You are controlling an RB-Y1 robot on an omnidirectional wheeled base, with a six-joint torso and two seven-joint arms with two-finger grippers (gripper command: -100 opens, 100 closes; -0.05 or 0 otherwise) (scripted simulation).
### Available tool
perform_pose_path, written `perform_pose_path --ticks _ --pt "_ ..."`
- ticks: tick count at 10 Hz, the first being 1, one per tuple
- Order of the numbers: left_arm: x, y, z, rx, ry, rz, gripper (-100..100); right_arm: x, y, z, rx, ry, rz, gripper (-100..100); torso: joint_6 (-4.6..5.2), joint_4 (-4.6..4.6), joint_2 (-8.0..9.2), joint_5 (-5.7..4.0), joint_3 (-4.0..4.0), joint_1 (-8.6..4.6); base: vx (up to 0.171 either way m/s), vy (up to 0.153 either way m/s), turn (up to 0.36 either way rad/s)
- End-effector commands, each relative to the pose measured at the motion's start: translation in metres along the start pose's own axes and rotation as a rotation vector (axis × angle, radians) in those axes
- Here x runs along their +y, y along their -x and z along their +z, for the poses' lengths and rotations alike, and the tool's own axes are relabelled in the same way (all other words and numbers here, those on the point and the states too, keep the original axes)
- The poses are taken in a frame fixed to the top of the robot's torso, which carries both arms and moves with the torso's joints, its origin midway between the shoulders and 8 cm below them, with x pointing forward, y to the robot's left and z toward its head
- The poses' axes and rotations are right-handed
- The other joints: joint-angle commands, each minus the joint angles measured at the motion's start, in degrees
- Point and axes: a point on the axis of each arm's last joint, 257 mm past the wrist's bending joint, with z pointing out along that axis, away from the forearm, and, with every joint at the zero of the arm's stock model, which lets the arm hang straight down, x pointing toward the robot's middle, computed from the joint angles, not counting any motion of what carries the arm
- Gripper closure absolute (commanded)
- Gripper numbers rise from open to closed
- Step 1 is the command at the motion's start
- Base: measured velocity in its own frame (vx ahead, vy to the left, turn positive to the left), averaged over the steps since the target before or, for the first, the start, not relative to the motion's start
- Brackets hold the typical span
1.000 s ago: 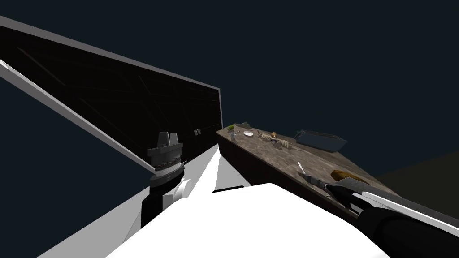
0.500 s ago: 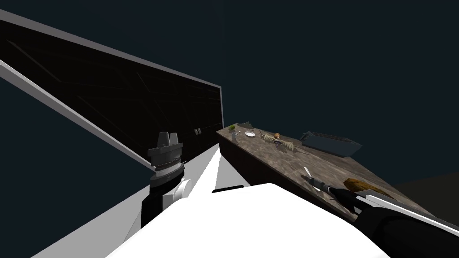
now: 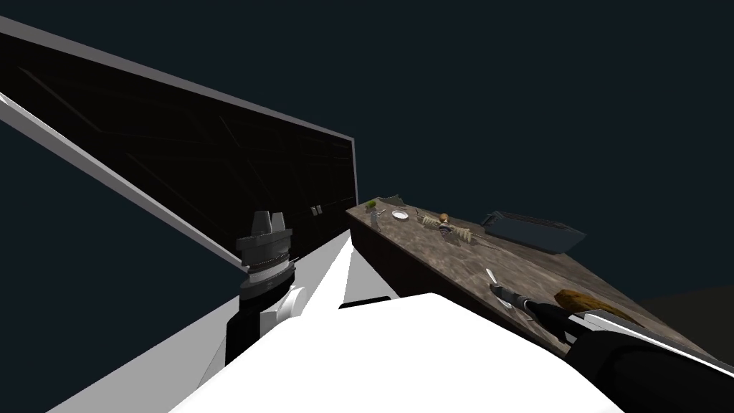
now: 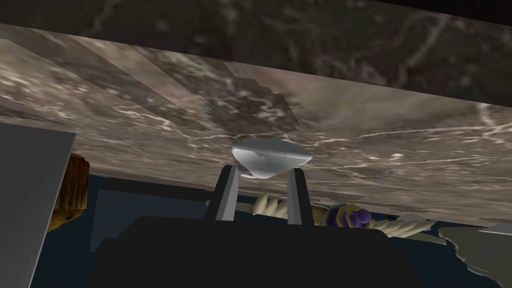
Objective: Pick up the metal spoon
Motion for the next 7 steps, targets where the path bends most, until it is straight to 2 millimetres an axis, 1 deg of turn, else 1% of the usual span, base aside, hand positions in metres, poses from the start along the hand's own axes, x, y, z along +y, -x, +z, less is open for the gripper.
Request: perform_pose_path --ticks 1,2,3,4,5,6,7 --pt "0.0 0.0 0.0 0.0 0.0 0.0 0 0.0 0.0 0.0 0.0 0.0 0.0 100 0.0 0.0 0.0 0.0 0.0 0.0 0.0 0.0 0.0" --pt "0.0 0.0 0.0 0.0 0.0 0.0 0 0.0 0.0 0.0 0.0 0.0 0.0 100 0.0 0.0 -0.01 0.0 0.0 0.0 0.0 0.0 0.0" --pt "0.0 0.0 0.0 0.0 0.0 0.0 0 0.0 0.0 0.0 0.0 0.0 -0.001 0 0.0 0.0 -0.01 -0.01 0.0 -0.01 0.0 0.0 0.0" --pt "0.0 0.0 0.0 0.0 0.0 0.0 0 0.005 0.007 -0.005 -0.001 0.009 -0.009 100 0.0 0.0 -0.01 -0.01 0.0 -0.01 -0.018 0.038 -0.105" --pt "0.0 0.0 0.0 0.0 0.0 0.0 0 0.007 0.011 -0.006 -0.001 0.012 -0.013 100 0.08 0.01 0.08 0.03 0.04 0.14 -0.023 0.057 -0.113" --pt "0.0 0.0 0.0 0.0 0.0 0.0 0 0.006 0.008 -0.006 -0.002 0.011 -0.012 100 0.06 0.03 0.12 0.06 0.07 0.24 -0.01 0.025 -0.021" --pt "0.0 0.0 0.0 0.0 0.0 0.0 0 0.006 0.009 -0.006 -0.001 0.01 -0.012 0 0.03 0.02 0.07 0.04 0.05 0.15 -0.003 0.005 0.0"
